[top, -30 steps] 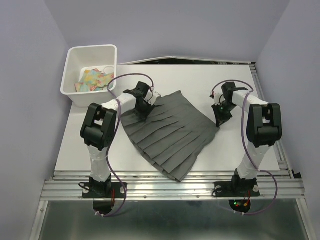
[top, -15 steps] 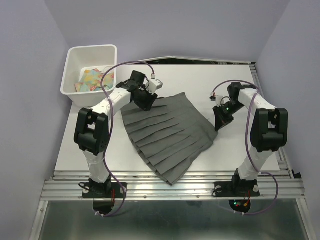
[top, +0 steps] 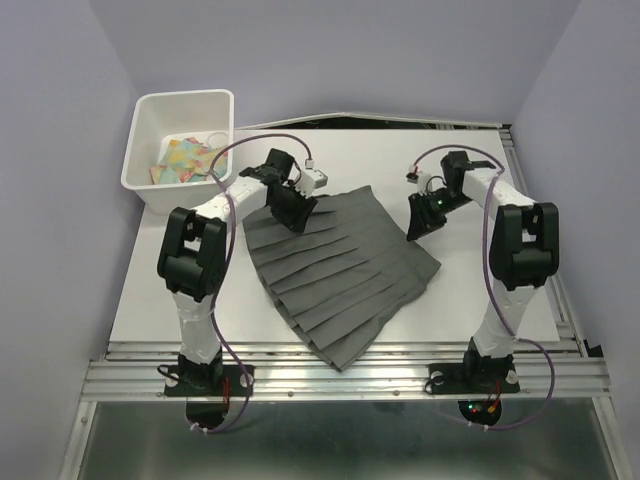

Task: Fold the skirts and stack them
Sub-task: Flatten the skirt out

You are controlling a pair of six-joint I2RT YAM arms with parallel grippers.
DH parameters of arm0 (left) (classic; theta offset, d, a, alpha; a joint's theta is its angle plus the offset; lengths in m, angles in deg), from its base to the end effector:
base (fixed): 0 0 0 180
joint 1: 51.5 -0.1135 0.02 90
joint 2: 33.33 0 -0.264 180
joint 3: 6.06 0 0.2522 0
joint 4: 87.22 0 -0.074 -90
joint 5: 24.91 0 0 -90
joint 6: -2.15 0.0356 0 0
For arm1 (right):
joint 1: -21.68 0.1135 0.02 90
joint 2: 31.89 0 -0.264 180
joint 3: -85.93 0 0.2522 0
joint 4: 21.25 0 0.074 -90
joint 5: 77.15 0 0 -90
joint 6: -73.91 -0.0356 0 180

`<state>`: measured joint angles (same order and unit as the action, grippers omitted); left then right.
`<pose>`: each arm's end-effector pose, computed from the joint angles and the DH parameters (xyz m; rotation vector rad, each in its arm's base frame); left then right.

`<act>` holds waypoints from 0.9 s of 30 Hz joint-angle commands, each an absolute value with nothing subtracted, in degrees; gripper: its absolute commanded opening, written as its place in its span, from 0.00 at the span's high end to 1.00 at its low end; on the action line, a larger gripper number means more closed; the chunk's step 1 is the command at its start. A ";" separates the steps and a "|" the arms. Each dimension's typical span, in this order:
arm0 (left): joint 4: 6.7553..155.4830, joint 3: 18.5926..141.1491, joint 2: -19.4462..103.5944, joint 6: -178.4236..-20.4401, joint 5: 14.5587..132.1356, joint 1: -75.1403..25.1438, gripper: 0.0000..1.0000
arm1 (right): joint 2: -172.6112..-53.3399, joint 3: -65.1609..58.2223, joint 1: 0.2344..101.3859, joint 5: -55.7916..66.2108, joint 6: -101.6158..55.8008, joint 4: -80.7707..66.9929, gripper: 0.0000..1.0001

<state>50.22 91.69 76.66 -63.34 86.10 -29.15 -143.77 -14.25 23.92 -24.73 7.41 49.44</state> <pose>0.3822 -0.1710 0.2205 1.1232 2.2239 -0.4462 0.3777 0.0365 0.2060 -0.6753 2.6755 0.8886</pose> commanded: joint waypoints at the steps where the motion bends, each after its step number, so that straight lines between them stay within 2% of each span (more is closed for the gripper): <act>1: 49.31 92.51 79.34 -63.95 86.71 -28.21 0.43 | -143.87 -9.15 26.86 -24.34 7.20 44.47 0.71; 7: 48.43 97.61 85.22 -62.98 86.00 -25.14 0.44 | -140.01 4.21 28.01 -20.29 11.59 43.92 0.74; 11: 47.64 102.17 88.47 -61.84 86.18 -21.53 0.45 | -132.90 11.16 29.32 -19.23 13.52 45.24 0.75; 16: 46.68 106.13 91.99 -61.31 88.80 -18.02 0.46 | -127.70 9.52 32.05 -22.82 15.54 51.11 0.76; 19: 46.41 106.14 91.39 -60.43 92.66 -17.40 0.46 | -127.34 6.00 32.67 -29.85 18.70 56.31 0.75; 21: 46.06 105.00 89.02 -58.51 94.96 -17.57 0.45 | -126.82 1.34 32.67 -32.84 17.76 59.39 0.72; 25: 46.14 104.38 82.96 -56.22 99.52 -19.32 0.41 | -126.29 -7.27 31.88 -29.00 11.79 53.44 0.69; 27: 46.41 106.39 80.23 -56.39 100.50 -20.55 0.37 | -127.95 -12.02 29.87 -24.71 10.72 47.64 0.48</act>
